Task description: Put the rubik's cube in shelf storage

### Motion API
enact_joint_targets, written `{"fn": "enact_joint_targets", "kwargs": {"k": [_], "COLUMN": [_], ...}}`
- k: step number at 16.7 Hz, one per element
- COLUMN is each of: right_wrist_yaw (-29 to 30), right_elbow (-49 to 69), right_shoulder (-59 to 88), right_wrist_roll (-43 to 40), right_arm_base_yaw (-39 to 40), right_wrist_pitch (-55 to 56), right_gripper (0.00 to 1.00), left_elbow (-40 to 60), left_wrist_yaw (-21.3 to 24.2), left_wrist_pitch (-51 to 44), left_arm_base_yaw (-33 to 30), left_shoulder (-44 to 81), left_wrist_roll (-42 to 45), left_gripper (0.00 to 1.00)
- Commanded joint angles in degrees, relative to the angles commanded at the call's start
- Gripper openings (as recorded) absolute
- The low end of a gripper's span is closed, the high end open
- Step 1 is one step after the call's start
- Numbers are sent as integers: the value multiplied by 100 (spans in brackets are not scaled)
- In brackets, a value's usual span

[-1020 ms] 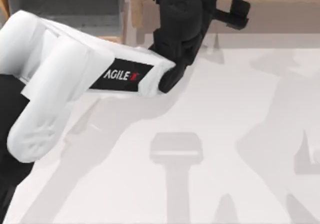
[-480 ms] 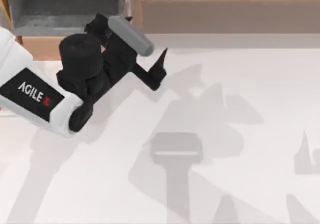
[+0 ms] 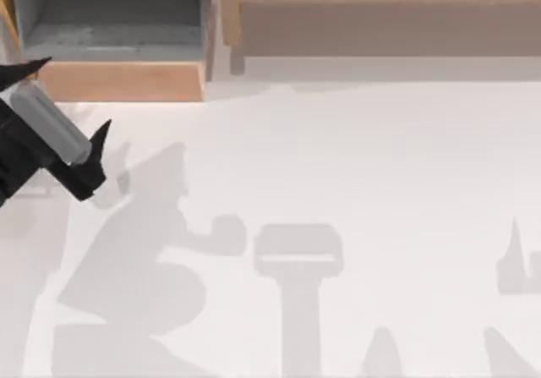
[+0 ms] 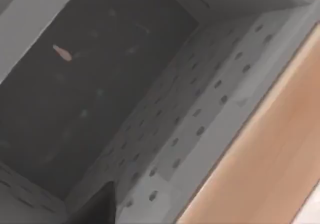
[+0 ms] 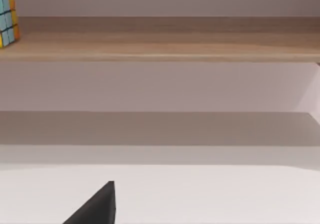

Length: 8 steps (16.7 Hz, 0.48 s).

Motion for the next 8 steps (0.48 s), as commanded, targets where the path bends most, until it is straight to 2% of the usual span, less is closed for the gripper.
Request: {"fn": "enact_joint_targets", "kwargs": {"k": [4, 8], "right_wrist_yaw": [0, 0], "right_elbow": [0, 0], "right_shoulder": [0, 0], "right_wrist_roll": [0, 0], "right_arm_base_yaw": [0, 0], "right_wrist_pitch": [0, 0], "right_gripper": [100, 100], "left_elbow": [-580, -762], "left_wrist_yaw": [689, 1114], "left_wrist_pitch": [622, 1048], "left_arm_base_yaw": [1482, 2754], "left_shoulder": [-152, -64], "left_wrist_roll": [1498, 2903], "left_gripper": [100, 100]}}
